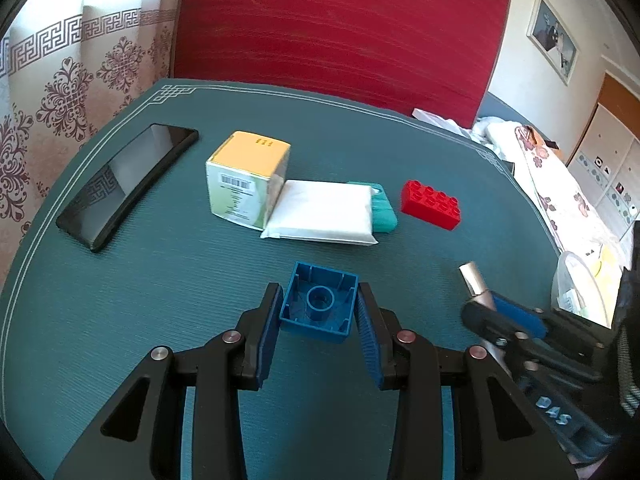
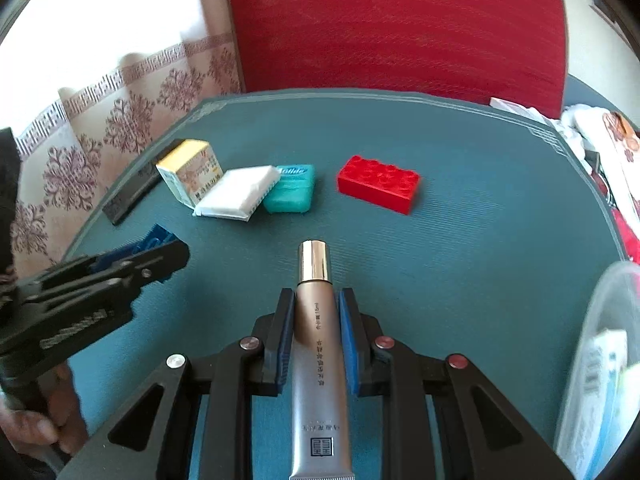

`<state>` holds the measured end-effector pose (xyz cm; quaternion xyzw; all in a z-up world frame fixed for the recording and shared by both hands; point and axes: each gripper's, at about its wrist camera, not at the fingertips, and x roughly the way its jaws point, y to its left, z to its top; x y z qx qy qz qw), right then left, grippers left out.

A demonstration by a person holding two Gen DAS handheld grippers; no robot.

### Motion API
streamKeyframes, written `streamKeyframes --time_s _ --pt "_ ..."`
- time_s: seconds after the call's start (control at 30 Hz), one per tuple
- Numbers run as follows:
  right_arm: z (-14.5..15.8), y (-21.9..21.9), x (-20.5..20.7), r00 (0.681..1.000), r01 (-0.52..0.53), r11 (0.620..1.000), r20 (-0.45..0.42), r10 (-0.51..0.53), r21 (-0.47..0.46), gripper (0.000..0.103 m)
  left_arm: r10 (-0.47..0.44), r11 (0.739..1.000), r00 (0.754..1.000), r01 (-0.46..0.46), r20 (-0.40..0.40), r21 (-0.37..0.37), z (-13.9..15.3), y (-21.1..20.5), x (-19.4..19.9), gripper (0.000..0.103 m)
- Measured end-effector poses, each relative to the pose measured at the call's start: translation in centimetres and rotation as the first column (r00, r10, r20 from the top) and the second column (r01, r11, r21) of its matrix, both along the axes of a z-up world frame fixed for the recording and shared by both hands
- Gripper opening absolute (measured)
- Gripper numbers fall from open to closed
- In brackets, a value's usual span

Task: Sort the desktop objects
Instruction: 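Grasp the beige tube with the right gripper and carry it toward the clear bowl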

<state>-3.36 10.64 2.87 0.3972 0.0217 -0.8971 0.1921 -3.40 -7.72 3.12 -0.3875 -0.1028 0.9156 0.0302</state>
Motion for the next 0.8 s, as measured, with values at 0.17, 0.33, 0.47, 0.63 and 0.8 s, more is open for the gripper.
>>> streamKeyframes --time_s 0.17,0.33,0.47,0.63,0.8 --pt "1.0 1.1 1.5 1.0 0.019 1.0 -0.019 -0.019 -0.018 0.025 -0.011 1.0 1.0 0.011 -0.009 -0.014 0.1 0.6 0.2 0.04" --pt "1.6 2.3 2.7 0.998 0.045 0.998 -0.032 -0.046 -0.034 0.025 -0.023 0.999 0.999 0.023 -0.026 -0.035 0.5 1.3 0.6 0.04" --pt "1.9 3.4 3.5 0.997 0.066 0.997 -0.033 -0.068 -0.05 0.025 -0.036 0.998 0.999 0.033 -0.041 -0.055 0.7 1.9 0.9 0.04" --pt "2.5 4.4 4.6 0.995 0.088 0.994 -0.049 -0.091 -0.062 0.025 -0.054 0.995 0.997 0.05 -0.056 -0.085 0.9 2.9 1.4 0.04" --pt "3.1 6.1 5.8 0.99 0.118 0.989 -0.067 -0.124 -0.091 0.025 -0.067 0.991 0.995 0.058 -0.074 -0.117 1.2 3.9 1.8 0.04"
